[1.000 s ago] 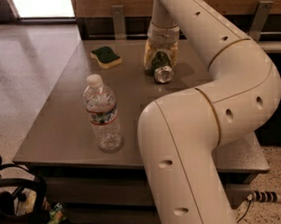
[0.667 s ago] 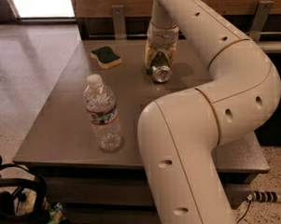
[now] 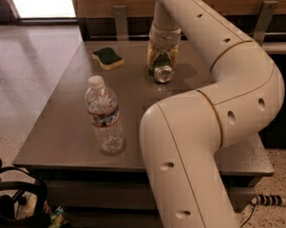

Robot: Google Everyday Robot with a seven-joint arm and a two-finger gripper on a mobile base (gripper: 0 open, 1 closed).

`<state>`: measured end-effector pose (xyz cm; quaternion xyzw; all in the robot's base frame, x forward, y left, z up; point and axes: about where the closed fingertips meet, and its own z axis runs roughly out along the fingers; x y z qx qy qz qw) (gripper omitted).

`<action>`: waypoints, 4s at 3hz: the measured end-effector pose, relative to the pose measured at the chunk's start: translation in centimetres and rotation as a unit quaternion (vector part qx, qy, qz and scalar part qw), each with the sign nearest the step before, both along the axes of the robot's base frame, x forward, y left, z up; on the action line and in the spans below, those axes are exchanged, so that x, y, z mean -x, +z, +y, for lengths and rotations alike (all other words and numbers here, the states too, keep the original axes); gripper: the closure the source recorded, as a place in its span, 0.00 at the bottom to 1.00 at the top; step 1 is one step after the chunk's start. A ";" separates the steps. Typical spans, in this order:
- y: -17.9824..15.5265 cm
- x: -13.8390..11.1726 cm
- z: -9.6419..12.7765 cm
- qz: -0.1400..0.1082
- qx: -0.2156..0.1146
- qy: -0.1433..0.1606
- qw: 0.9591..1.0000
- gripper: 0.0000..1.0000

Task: Place green can upright

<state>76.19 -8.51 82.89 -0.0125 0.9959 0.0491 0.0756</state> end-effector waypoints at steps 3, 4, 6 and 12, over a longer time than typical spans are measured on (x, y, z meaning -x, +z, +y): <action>4.5 -0.1 -2.9 -0.056 0.022 -0.031 0.998 1.00; 6.7 0.2 -4.7 -0.088 0.018 -0.032 0.995 1.00; 12.1 0.3 -7.3 -0.200 -0.005 0.022 0.980 1.00; 18.5 -0.3 -7.3 -0.416 -0.054 0.352 0.837 1.00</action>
Offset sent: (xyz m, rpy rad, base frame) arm -0.0073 -0.0335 0.0515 -0.0594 -0.1095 -0.0687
